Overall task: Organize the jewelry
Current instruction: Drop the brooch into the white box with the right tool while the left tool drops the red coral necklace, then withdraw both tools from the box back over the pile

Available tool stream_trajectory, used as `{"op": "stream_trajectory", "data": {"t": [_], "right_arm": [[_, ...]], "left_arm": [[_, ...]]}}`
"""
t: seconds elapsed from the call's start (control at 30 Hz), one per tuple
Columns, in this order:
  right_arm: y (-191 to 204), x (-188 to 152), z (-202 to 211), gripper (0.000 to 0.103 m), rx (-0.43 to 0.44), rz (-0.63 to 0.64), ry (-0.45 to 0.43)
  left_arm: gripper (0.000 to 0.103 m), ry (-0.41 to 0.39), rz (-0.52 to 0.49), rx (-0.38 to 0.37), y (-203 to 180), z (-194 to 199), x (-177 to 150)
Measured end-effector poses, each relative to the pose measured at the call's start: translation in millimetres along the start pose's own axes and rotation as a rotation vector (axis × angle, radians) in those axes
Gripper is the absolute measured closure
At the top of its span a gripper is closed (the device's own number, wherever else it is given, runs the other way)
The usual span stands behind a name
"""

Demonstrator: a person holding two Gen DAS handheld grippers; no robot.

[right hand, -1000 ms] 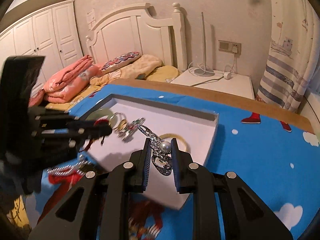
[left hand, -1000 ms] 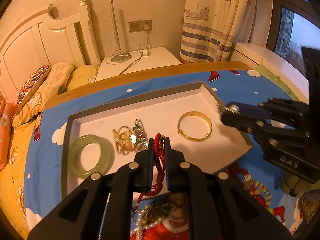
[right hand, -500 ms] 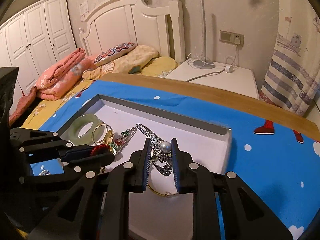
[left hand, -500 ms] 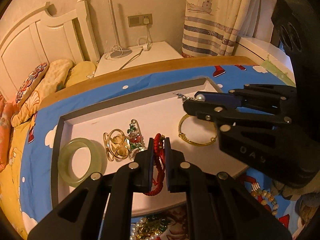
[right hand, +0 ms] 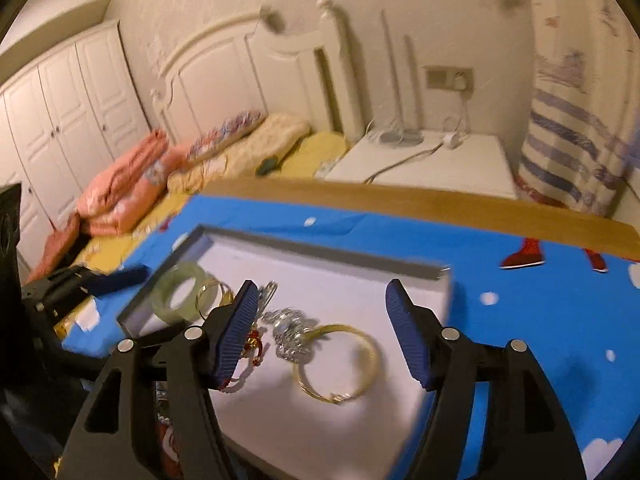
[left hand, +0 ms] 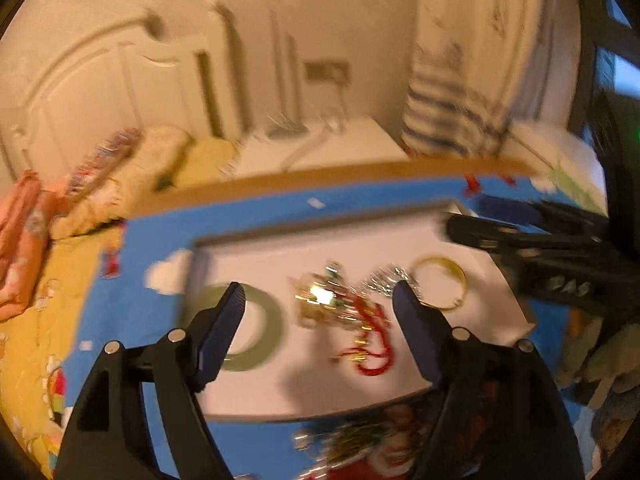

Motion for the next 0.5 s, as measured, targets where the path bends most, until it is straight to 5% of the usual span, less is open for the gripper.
{"op": "stream_trajectory", "data": {"t": [0.23, 0.5], "right_arm": [[-33, -20, 52, 0.03, -0.07, -0.062, -0.031], [-38, -87, 87, 0.023, -0.085, -0.11, 0.038]], "left_arm": [[0.003, -0.107, 0.145, 0.134, 76, 68, -16], [0.003, 0.026, 0.221, 0.181, 127, 84, -103]]}}
Point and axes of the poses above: each gripper's, at about its wrist camera, not at the fingertips, and z roughly against the way its jaws point, y to its left, x to its top, the point moved 10 cm from there along -z, roughly the way its jaws point, and after that the axes turned 1 degree about -z, right-handed, at the moved point
